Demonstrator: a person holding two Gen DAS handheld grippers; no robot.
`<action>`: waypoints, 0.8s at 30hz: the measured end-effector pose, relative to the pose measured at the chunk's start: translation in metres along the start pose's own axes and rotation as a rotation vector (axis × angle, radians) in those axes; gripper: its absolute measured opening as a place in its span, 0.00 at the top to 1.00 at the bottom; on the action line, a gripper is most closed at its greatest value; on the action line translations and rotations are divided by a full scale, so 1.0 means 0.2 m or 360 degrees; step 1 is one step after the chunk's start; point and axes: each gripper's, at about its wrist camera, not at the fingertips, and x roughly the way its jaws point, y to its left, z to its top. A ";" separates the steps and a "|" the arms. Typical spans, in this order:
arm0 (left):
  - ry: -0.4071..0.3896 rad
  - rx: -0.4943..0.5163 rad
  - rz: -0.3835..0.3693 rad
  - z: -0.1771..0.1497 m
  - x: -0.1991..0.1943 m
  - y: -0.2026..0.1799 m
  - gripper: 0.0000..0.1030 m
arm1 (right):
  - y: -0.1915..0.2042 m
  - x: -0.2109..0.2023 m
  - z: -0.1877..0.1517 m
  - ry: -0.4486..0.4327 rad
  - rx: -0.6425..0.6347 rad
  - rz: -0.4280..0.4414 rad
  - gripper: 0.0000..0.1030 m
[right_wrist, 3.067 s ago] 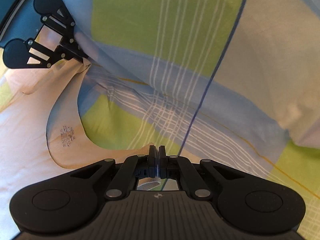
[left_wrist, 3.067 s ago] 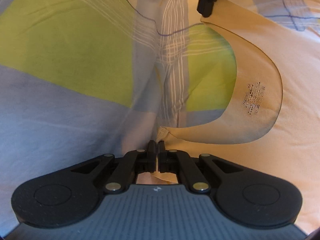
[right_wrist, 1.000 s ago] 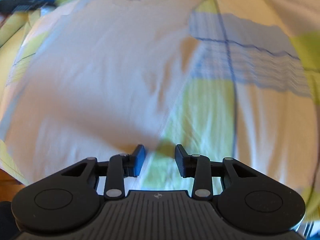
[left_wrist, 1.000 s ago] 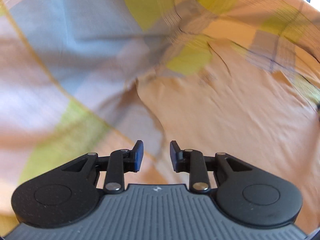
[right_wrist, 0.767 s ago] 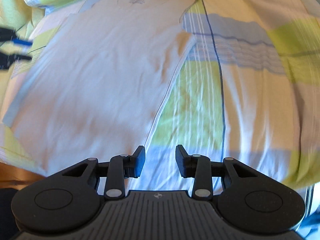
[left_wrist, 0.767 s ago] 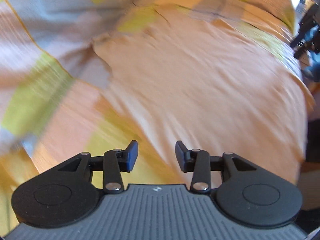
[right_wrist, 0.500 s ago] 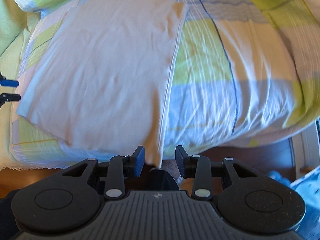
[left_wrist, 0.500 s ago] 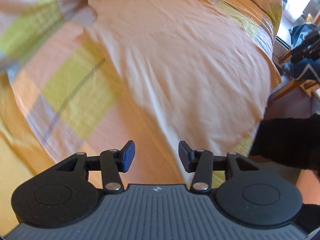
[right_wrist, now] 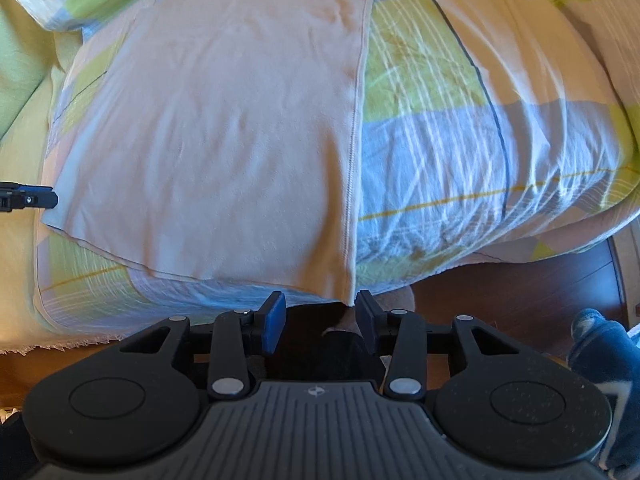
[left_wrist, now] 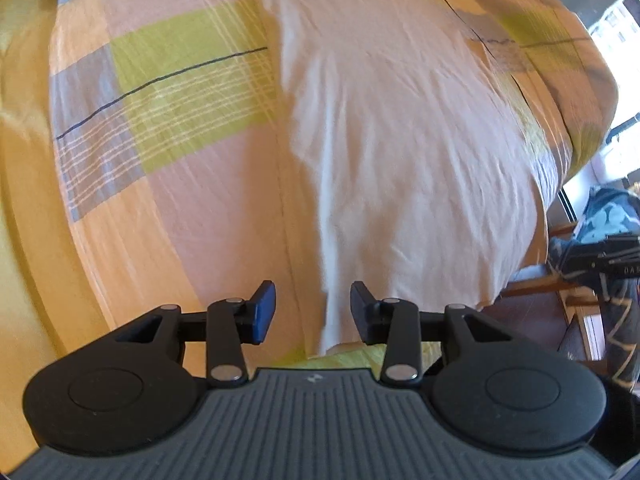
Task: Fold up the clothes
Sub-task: 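Grasp the undershirt hem with the right gripper while the left gripper grasps beside it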
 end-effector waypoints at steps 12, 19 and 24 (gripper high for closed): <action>0.0025 0.0037 -0.0019 -0.01 0.03 0.06 0.68 | -0.12 0.19 0.03 0.0016 0.0136 0.0011 0.59; 0.0048 0.0088 -0.0080 -0.03 -0.01 0.14 0.70 | -0.15 0.20 0.06 0.0079 0.0158 -0.0013 0.99; 0.0064 0.0099 -0.0172 -0.01 0.03 0.16 0.72 | -0.18 0.13 0.07 0.0083 0.0133 -0.0164 1.00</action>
